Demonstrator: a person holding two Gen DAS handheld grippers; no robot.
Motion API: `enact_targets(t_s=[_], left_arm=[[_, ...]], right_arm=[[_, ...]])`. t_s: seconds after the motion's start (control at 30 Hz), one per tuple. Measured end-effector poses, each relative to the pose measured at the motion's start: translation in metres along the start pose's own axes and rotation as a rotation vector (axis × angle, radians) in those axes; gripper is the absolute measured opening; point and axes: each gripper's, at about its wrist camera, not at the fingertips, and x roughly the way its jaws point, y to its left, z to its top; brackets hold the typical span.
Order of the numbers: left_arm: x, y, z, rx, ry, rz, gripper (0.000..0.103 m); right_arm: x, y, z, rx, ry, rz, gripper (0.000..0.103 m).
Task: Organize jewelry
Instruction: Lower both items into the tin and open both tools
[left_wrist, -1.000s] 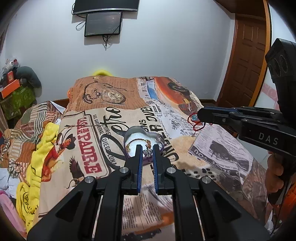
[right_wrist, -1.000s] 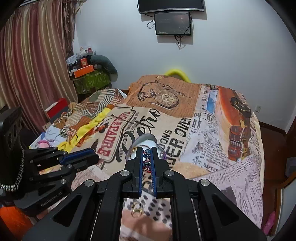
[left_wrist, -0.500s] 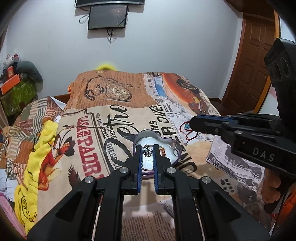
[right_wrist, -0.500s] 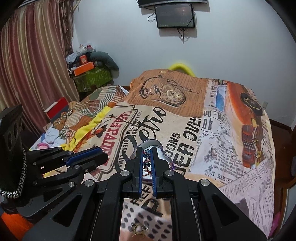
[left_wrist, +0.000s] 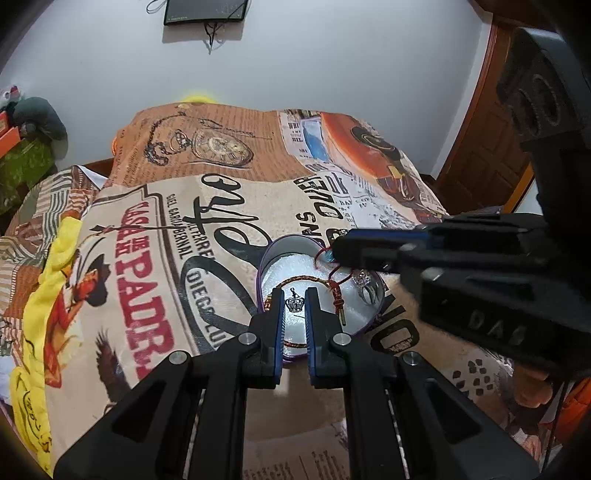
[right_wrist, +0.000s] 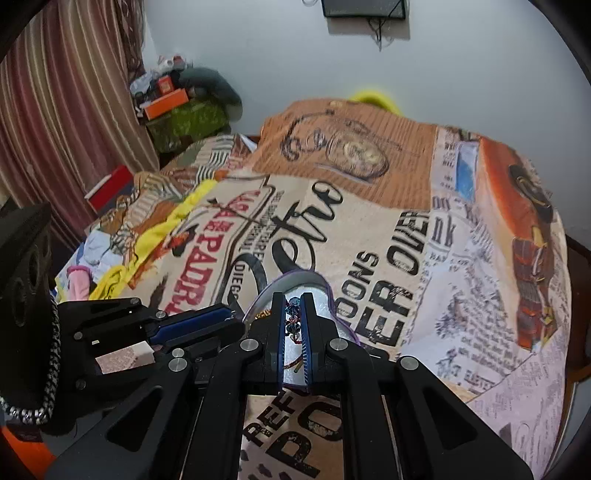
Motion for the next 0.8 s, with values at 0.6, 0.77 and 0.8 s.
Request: enact_targets(t_s=[0.6, 0.77, 0.8], left_arm=[[0.008, 0.004, -0.001, -0.017, 0.045, 0.001, 0.009], [0.0, 0.006, 0.0, -0.03, 0.041, 0.006, 0.01], [-0.003, 0.006, 0.001, -0.031, 0.038, 0.008, 0.011]], right_arm=[[0.015, 0.002, -0.005, -0.017, 0.057, -0.011, 0.007], [0.008, 0.002, -0.006, -0.014, 0.05, -0.028, 0.015], [0.005, 0.003, -0.006, -0.016, 0.045, -0.034, 0.019]])
